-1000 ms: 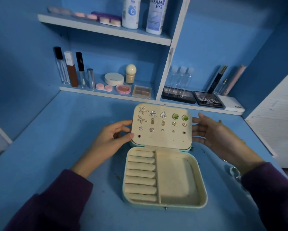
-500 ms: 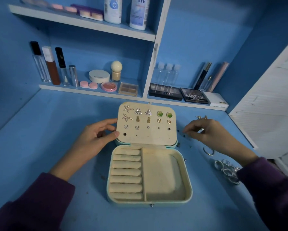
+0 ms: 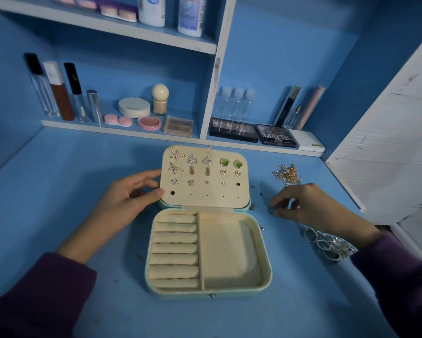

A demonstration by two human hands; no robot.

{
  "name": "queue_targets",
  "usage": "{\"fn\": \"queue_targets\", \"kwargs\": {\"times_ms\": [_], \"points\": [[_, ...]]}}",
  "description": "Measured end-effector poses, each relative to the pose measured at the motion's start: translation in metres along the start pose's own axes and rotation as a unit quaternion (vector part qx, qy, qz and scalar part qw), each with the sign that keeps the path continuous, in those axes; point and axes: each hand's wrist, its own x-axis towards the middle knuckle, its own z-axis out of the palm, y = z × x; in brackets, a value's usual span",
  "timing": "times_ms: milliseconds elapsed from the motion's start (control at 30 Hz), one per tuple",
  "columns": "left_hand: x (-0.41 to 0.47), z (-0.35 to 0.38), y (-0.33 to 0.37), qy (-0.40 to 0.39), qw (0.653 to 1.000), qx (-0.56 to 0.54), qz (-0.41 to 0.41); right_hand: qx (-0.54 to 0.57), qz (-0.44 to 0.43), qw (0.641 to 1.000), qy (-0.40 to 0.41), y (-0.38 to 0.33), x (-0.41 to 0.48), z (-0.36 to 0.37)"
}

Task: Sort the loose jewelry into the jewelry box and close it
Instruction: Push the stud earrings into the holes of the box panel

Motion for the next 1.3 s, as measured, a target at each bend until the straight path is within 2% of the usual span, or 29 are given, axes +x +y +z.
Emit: {"fn": "queue_targets", "kwargs": {"times_ms": [333, 500, 633, 767, 900, 1300], "points": [[0.0, 0.0, 0.001, 0.003, 1.0, 0.0, 0.0, -0.026, -0.029, 0.998, 0.047, 0.005, 0.001, 0.013], [-0.001, 0.0, 0.002, -0.006, 1.0, 0.001, 0.001, 0.043, -0.014, 0.992, 0.115, -0.008, 0.005, 0.008], [0.0, 0.0, 0.002, -0.006, 1.0, 0.006, 0.002, 0.101, -0.045, 0.981, 0.159, -0.038, 0.015, 0.012], [-0.001, 0.0, 0.004, -0.008, 1.0, 0.013, 0.002, 0.118, -0.119, 0.977, 0.135, -0.072, 0.028, 0.032], [-0.001, -0.001, 0.003, -0.012, 1.0, 0.016, 0.002, 0.075, -0.166, 0.976, 0.119, -0.093, 0.041, 0.052], [0.0, -0.003, 0.001, -0.007, 0.999, 0.04, 0.006, 0.048, -0.192, 0.974, 0.107, -0.102, 0.049, 0.056]]}}
